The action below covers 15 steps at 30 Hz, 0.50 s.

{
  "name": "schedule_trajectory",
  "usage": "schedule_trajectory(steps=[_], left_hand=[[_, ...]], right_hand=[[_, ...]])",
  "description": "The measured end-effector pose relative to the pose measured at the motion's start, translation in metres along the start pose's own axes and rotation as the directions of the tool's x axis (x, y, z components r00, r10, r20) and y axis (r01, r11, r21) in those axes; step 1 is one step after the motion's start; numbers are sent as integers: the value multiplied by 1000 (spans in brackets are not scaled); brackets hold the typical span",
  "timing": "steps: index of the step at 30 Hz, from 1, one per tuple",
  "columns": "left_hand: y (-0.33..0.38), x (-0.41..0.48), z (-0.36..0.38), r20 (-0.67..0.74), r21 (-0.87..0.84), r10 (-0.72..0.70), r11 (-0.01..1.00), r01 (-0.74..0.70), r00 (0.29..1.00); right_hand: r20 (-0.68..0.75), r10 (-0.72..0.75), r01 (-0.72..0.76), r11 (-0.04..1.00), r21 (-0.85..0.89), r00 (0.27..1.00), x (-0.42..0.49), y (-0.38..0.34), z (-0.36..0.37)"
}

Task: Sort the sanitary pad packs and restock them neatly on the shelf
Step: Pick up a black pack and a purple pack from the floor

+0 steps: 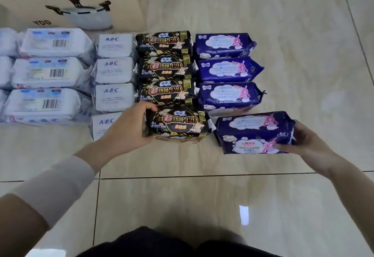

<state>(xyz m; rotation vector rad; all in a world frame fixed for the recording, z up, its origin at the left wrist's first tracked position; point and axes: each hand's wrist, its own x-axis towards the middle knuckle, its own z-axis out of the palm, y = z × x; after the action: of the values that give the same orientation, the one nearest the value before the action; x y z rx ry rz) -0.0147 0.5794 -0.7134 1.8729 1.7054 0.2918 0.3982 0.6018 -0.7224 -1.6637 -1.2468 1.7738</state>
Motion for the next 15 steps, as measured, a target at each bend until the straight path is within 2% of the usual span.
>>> schedule_trajectory(steps=[2,6,11,15], left_hand=[[-1,-1,3,-34,94,38,995,-35,999],[-2,-2,9,-81,261,95,963,-71,992],[-7,-3,12,-94,376,119,923,-75,988],[-8,-7,14,-139,438,156,895,-81,978]], right_hand=[[-44,-22,17,994,-109,999,-1,6,-3],[-151,-188,112,906,-408,971,5,17,11],[-199,-325,202,862,-465,925,19,17,35],[-171,-395,262,818,-512,903,32,11,49]])
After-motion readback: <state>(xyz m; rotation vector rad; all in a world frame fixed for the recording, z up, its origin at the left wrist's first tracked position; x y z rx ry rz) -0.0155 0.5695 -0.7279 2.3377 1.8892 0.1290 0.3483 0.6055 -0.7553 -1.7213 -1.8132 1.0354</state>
